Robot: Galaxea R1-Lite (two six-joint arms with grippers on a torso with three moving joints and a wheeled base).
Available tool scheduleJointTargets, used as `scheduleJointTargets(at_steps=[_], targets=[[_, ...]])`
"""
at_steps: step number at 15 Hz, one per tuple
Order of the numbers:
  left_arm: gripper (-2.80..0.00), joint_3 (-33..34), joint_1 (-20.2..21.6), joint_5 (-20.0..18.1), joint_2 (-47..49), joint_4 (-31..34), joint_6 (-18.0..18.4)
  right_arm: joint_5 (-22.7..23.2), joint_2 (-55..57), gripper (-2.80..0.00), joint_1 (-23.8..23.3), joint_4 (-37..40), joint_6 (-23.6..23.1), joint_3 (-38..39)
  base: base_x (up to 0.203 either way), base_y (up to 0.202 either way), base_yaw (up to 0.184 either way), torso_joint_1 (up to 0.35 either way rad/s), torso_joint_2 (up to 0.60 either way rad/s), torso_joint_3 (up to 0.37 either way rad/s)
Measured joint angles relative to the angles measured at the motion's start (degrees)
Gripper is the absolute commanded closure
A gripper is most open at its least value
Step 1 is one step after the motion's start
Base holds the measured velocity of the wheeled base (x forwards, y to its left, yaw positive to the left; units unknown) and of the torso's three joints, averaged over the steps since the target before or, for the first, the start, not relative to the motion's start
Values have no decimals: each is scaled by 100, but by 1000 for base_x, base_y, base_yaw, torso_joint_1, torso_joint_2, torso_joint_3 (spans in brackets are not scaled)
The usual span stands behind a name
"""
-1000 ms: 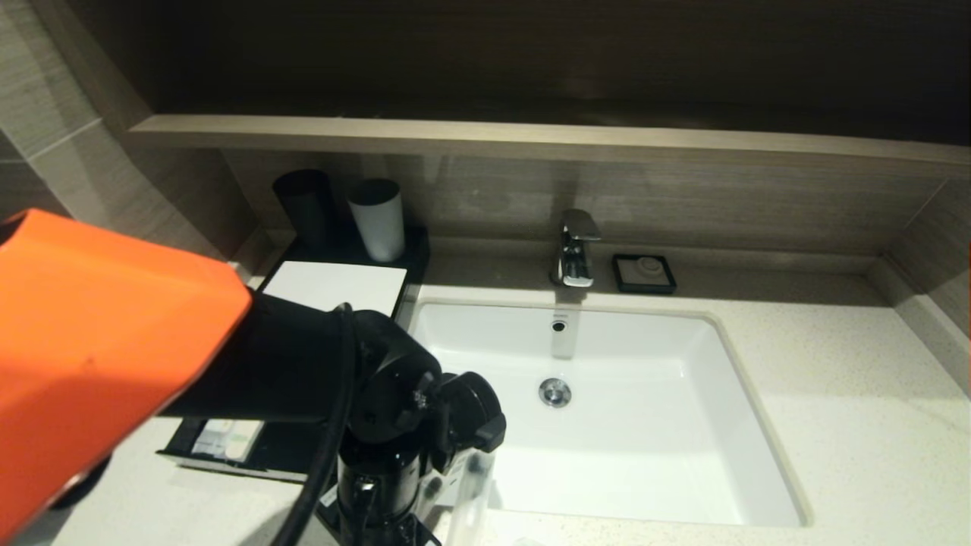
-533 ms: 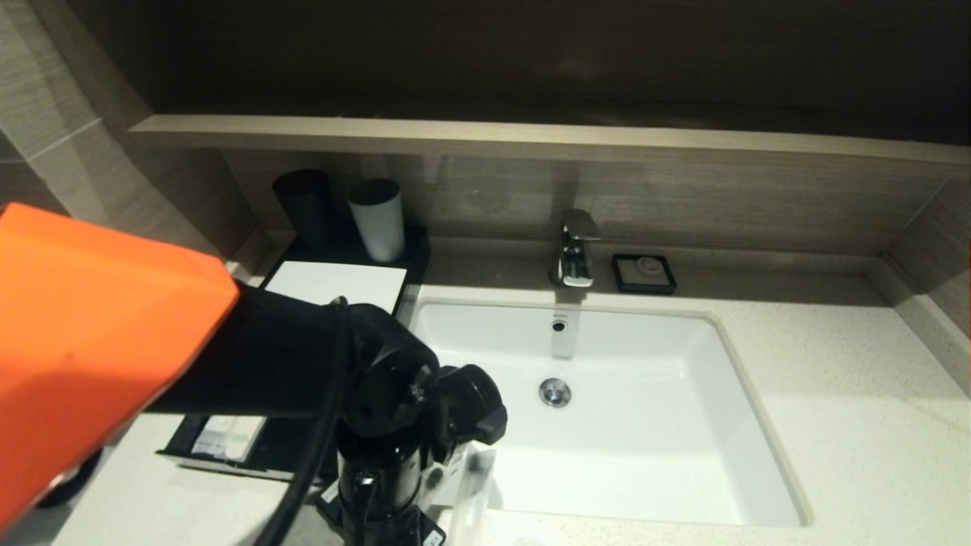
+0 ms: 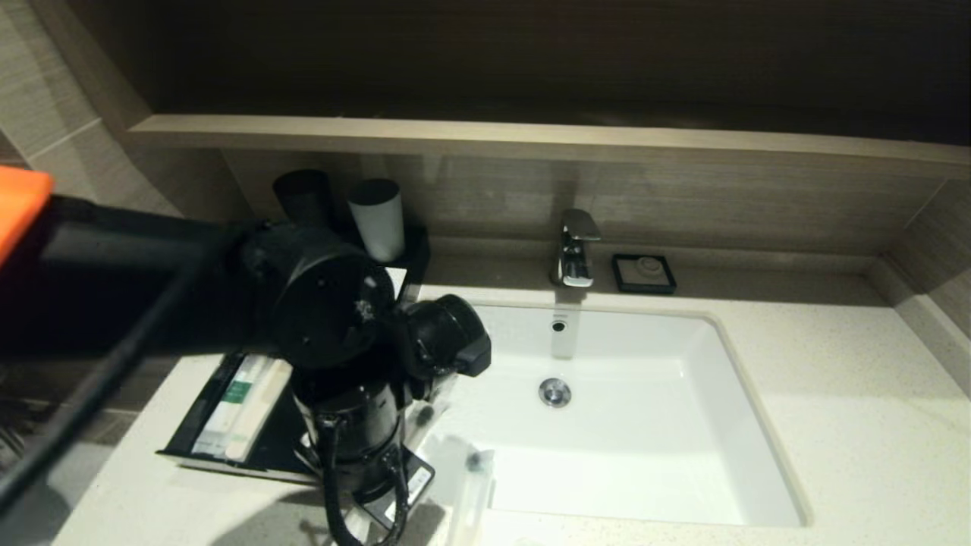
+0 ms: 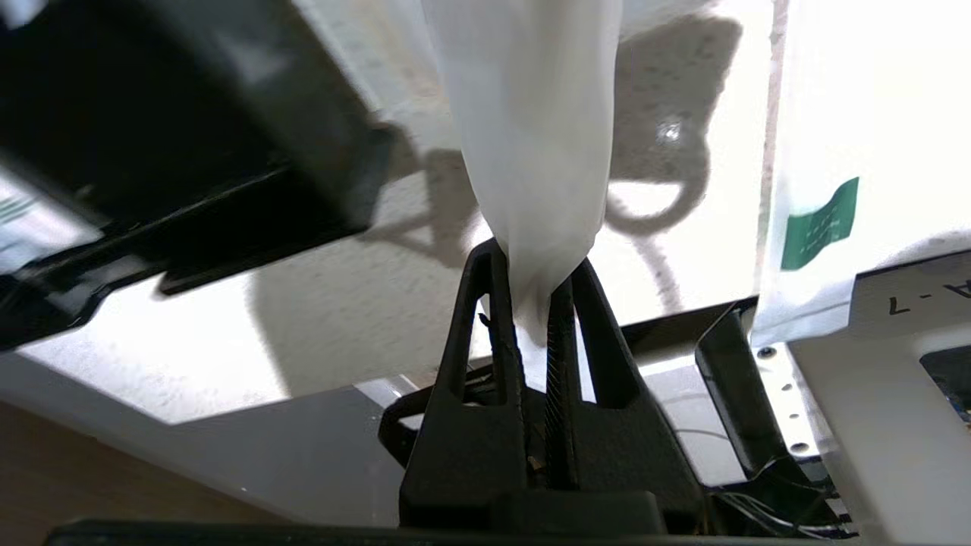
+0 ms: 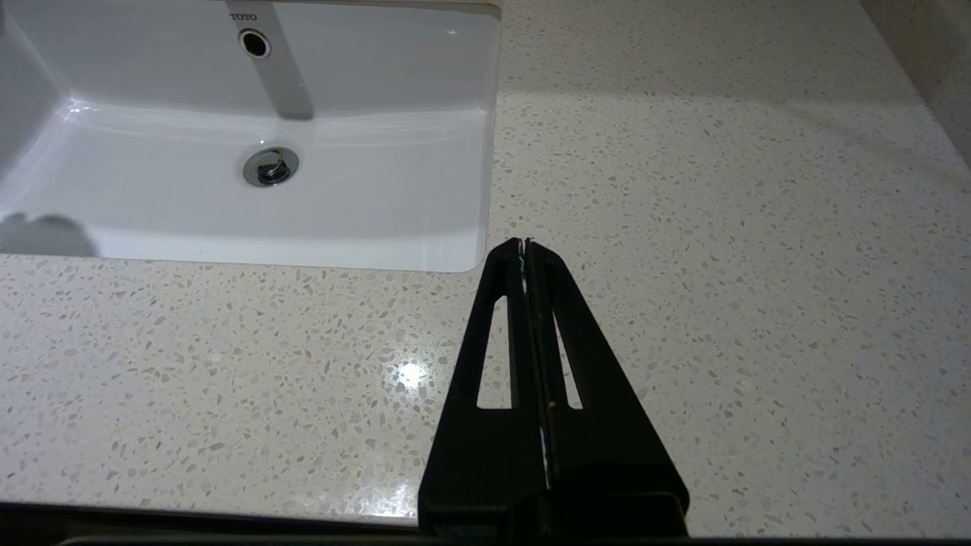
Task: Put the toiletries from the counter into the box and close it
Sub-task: Place the bathroom toiletry into the drawer
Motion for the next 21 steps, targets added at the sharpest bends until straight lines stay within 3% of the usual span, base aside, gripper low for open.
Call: scheduleJointTargets(at_steps=[3,8,13,21], targets=[[0,-462,404,72,-206,539,28,2,0,0,0,0,-5,0,0,0,0,0,0,0],[0,-1249,1484,115,-345,1761,186,-1,-1,0,0,0,-2,0,0,0,0,0,0,0],[0,-1464,2340,134,-316,2429,568,3,-1,0,0,-2,-2,0,0,0,0,0,0,0],[0,-1464,2584,124,97,2629,630,0,2,0,0,-1,-2,0,0,0,0,0,0,0]])
